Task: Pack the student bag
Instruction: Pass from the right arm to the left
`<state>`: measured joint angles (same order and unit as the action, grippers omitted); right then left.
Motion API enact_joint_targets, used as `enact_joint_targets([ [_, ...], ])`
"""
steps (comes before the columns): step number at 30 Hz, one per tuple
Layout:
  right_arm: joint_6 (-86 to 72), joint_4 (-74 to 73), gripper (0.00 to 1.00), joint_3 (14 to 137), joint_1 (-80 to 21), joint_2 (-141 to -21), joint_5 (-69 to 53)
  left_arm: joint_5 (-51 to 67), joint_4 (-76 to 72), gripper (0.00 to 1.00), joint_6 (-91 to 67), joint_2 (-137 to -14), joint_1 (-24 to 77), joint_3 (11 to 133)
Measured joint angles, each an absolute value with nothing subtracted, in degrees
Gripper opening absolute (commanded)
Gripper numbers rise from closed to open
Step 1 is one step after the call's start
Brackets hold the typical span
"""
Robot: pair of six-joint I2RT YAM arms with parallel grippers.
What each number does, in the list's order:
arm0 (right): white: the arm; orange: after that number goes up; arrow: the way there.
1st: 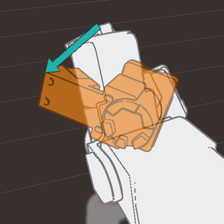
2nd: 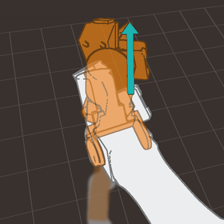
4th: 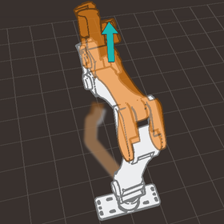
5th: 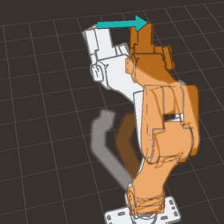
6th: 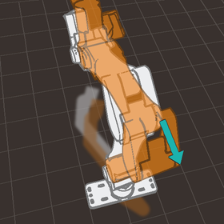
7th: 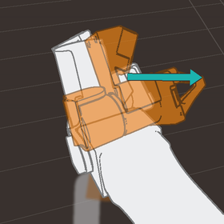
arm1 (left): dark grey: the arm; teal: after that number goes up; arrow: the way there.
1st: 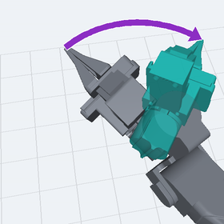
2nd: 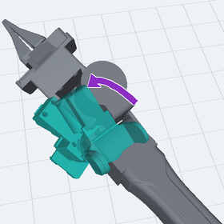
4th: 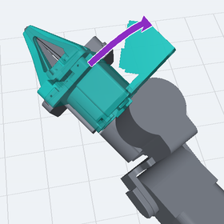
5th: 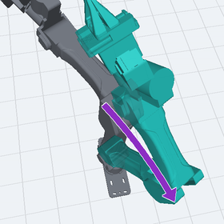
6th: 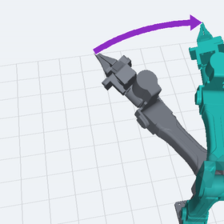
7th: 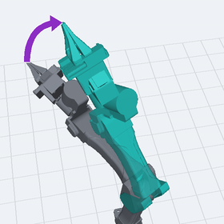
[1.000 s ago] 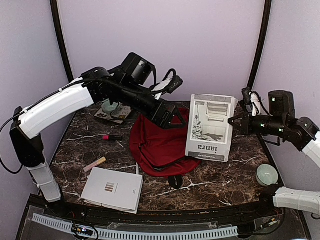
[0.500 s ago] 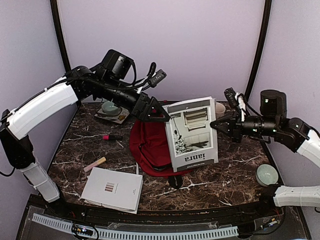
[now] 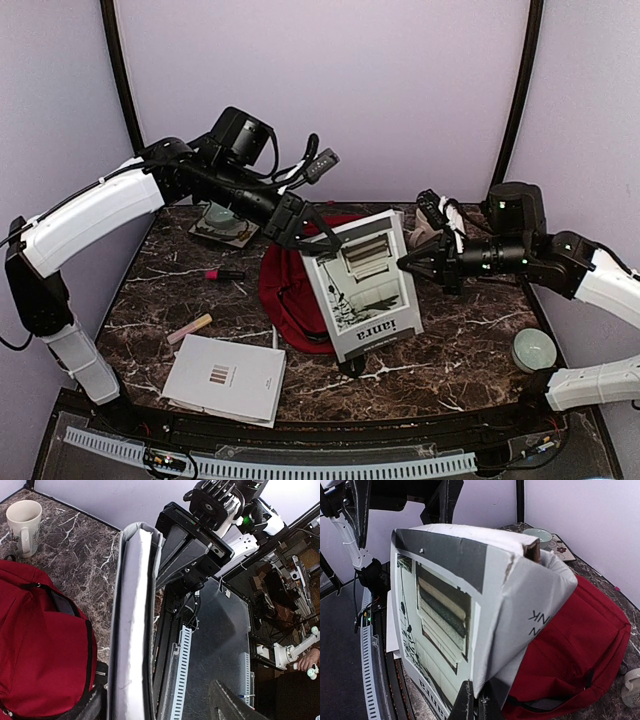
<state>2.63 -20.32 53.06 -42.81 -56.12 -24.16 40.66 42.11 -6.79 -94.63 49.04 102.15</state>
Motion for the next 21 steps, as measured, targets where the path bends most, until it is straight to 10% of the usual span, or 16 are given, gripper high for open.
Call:
enact_joint_targets([
  [16, 3.51, -18.94, 0.0, 53.6, -42.92, -58.24, -25.47, 37.98, 42.92, 0.0, -7.73, -96.9, 48.97, 101.73],
  [21, 2.26, -18.33, 0.55, 53.6, -42.98, -58.19, -22.24, 33.36, 42.89, 0.0, -8.21, -96.75, 49.06, 101.86],
])
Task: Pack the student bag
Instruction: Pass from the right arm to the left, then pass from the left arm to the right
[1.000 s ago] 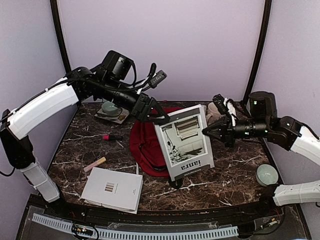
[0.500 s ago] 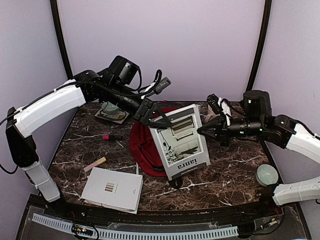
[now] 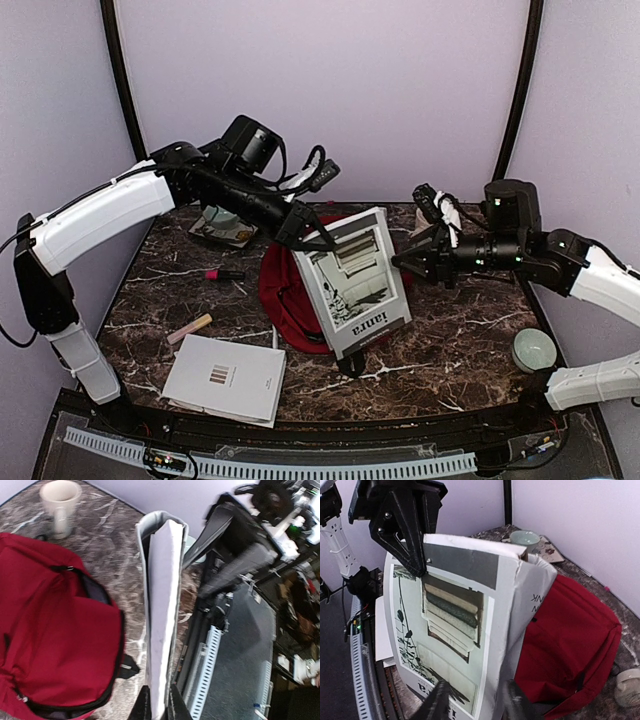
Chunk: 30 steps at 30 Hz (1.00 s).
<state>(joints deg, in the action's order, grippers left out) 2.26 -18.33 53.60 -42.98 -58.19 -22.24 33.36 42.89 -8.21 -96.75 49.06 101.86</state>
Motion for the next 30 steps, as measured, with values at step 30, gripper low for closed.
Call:
enact_joint_targets([
  [30, -39.18, -0.75, 0.88, 52.01, -37.06, -51.88, -13.56, 35.0, 15.77, 0.0, -38.06, -87.18, 36.1, 96.49],
])
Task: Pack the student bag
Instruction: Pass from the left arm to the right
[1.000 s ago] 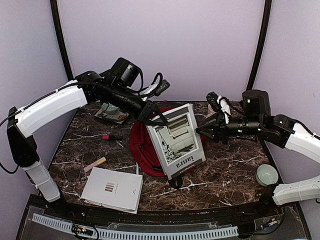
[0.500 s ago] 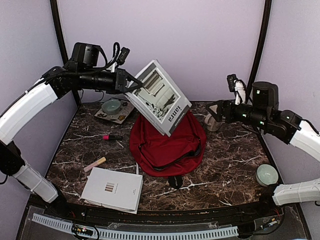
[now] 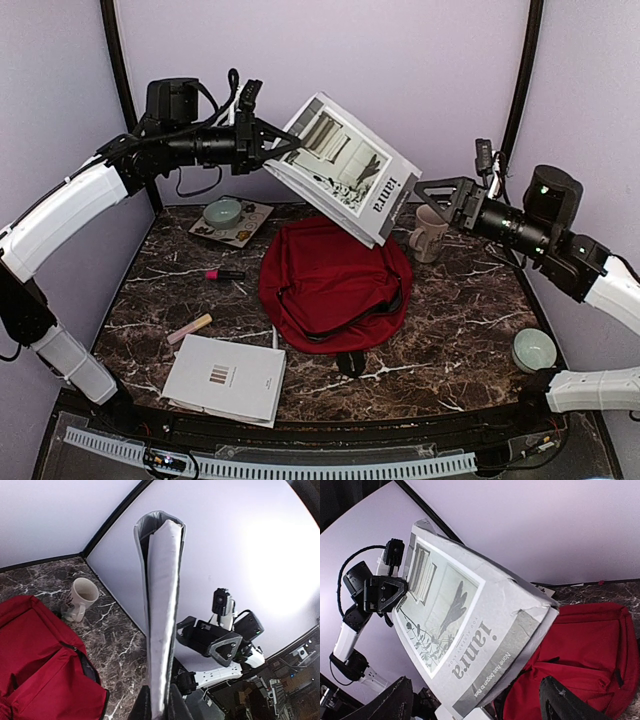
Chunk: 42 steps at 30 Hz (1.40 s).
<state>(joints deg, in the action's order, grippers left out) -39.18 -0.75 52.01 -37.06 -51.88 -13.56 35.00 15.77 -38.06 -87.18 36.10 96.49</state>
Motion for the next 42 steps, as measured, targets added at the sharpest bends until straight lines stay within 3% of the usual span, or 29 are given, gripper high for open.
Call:
enact_joint_targets([
  [12, -50.89, 10.52, 0.85, 50.65, -36.18, -54.85, -19.55, 42.68, 6.46, 0.0, -46.3, -87.15, 36.1, 96.29],
  [27, -60.47, 25.43, 0.07, 47.97, -35.92, -56.03, -28.47, 47.46, 0.45, 0.0, -52.34, -86.87, 36.1, 94.43],
  [30, -61.49, 27.05, 0.0, 47.99, -35.92, -56.05, -29.56, 48.03, -0.78, 0.11, -53.12, -86.76, 35.86, 93.71],
  [38, -55.72, 18.76, 0.0, 51.05, -36.03, -55.68, -28.58, 46.61, 4.4, 0.67, -49.67, -85.78, 35.73, 92.16],
  [42, -50.94, 10.76, 0.0, 53.39, -36.05, -55.02, -24.34, 42.46, 10.76, 0.79, -45.19, -85.45, 35.73, 91.35],
])
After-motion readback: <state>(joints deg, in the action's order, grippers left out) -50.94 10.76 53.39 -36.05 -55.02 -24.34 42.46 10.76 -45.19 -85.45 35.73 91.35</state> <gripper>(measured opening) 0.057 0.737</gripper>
